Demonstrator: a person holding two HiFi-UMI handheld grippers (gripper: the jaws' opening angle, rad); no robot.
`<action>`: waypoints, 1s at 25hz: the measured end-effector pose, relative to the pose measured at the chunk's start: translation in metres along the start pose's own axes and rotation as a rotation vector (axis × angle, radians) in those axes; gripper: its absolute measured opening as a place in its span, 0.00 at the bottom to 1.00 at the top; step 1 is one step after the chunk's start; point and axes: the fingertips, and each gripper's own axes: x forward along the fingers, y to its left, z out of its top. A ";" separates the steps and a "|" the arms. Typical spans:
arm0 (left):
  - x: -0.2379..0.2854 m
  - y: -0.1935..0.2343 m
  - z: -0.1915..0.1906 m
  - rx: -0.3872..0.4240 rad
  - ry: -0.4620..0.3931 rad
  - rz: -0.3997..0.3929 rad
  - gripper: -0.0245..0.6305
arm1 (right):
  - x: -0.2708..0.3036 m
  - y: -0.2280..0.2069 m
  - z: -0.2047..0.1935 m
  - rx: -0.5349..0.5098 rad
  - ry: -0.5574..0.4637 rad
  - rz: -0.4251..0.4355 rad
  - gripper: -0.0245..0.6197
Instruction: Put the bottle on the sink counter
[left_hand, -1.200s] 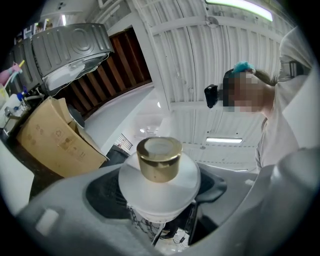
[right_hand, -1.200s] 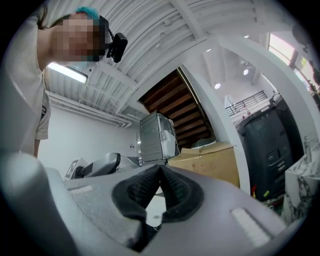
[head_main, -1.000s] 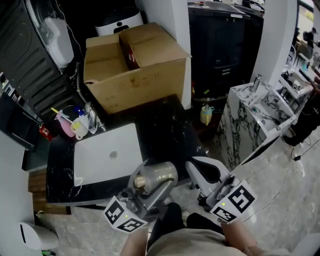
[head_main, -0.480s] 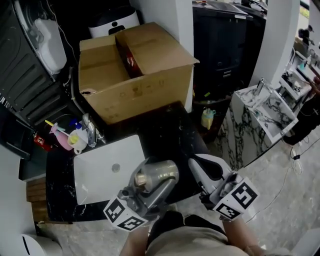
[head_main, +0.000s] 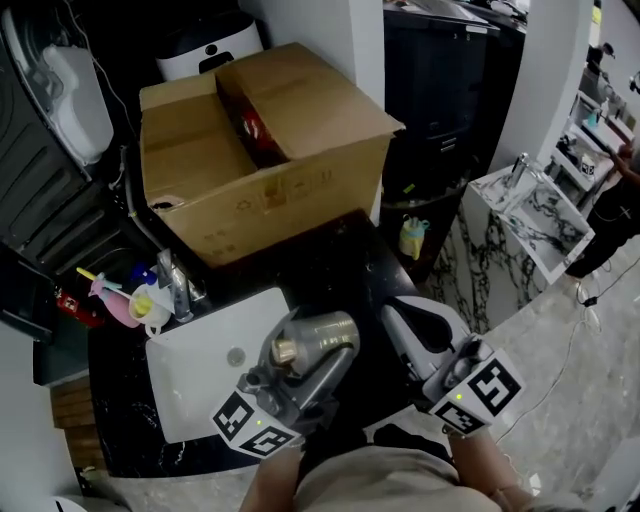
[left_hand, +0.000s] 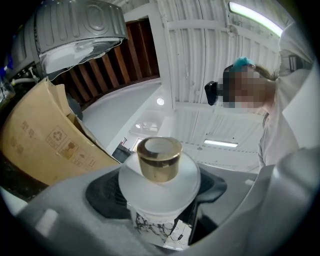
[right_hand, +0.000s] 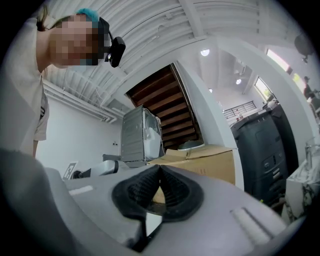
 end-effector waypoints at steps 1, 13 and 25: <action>0.000 0.003 0.000 0.001 0.006 -0.006 0.55 | 0.004 0.000 0.000 0.003 -0.004 -0.002 0.04; -0.006 0.030 -0.007 0.004 0.057 -0.018 0.55 | 0.028 -0.001 -0.024 0.023 0.018 -0.031 0.04; 0.030 0.065 -0.041 0.070 0.168 0.043 0.55 | 0.044 -0.062 -0.049 0.052 0.083 -0.040 0.04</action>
